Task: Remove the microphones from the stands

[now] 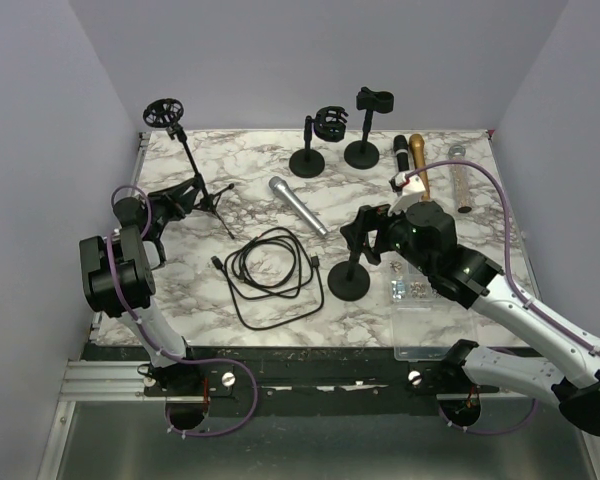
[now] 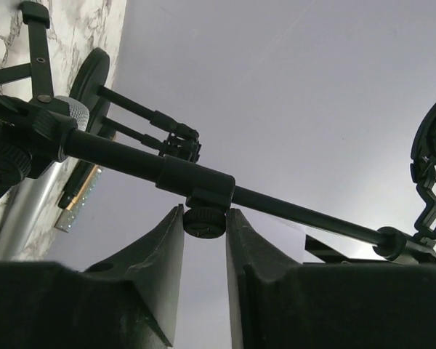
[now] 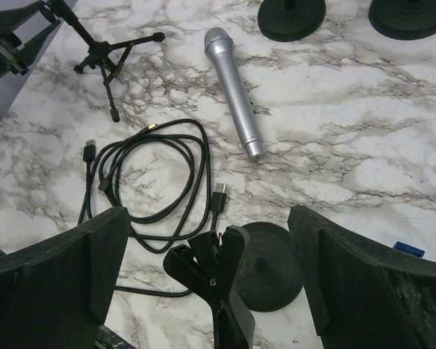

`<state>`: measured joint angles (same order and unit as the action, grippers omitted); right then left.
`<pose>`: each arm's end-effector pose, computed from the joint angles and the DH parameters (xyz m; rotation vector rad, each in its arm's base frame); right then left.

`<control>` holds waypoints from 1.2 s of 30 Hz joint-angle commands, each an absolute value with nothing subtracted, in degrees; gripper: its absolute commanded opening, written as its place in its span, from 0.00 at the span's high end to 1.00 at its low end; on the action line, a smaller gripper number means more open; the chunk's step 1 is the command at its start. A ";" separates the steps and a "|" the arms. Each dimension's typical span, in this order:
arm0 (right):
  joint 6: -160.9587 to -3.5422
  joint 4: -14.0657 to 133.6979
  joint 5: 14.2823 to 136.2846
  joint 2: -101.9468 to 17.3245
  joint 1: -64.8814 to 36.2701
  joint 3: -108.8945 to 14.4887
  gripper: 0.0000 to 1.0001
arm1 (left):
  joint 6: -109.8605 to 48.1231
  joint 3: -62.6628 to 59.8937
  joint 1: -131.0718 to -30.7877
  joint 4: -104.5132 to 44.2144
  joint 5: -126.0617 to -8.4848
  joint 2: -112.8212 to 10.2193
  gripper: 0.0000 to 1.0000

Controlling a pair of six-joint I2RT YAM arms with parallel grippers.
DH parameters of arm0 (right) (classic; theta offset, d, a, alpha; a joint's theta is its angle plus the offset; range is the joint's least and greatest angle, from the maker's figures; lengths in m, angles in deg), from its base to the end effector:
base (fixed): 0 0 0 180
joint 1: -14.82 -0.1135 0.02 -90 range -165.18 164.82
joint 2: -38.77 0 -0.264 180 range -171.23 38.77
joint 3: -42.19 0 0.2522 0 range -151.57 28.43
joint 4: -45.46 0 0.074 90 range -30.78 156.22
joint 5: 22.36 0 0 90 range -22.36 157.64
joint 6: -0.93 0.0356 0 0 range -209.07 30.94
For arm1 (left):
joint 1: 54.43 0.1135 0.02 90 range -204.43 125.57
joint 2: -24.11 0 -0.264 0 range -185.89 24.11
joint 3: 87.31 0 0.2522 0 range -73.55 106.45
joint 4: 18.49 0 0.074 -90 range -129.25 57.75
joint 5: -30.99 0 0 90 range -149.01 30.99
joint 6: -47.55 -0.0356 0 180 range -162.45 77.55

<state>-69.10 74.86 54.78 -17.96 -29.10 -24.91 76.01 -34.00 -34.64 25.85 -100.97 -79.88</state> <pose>0.1683 0.1511 0.3442 -0.2482 1.9155 0.5421 0.3313 0.0939 0.1635 -1.5764 1.3143 -1.8030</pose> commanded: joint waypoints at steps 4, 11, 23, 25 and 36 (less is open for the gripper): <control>-69.53 74.87 54.85 -18.62 -29.19 -25.72 0.00 | 57.08 -30.76 -34.26 13.00 -101.14 -73.88 0.41; -69.61 74.69 54.52 -18.48 -29.21 -24.95 0.00 | 31.76 -29.04 -33.97 -5.10 -98.89 -65.66 0.19; -69.38 72.10 56.41 -20.00 -29.21 -23.58 0.00 | -12.07 -29.16 -43.42 -21.44 -76.42 -49.33 0.20; -69.30 72.05 56.58 -20.03 -29.17 -23.62 0.00 | -16.42 -29.66 -45.33 -18.34 -74.60 -49.11 0.20; -69.49 73.10 55.21 -17.41 -29.21 -23.31 0.00 | -23.95 -25.74 -46.27 -20.03 -76.24 -55.12 0.32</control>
<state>-69.12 73.68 55.57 -18.90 -29.10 -24.12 -19.18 -27.27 -46.31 -20.94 -77.12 -54.00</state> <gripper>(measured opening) 0.998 0.733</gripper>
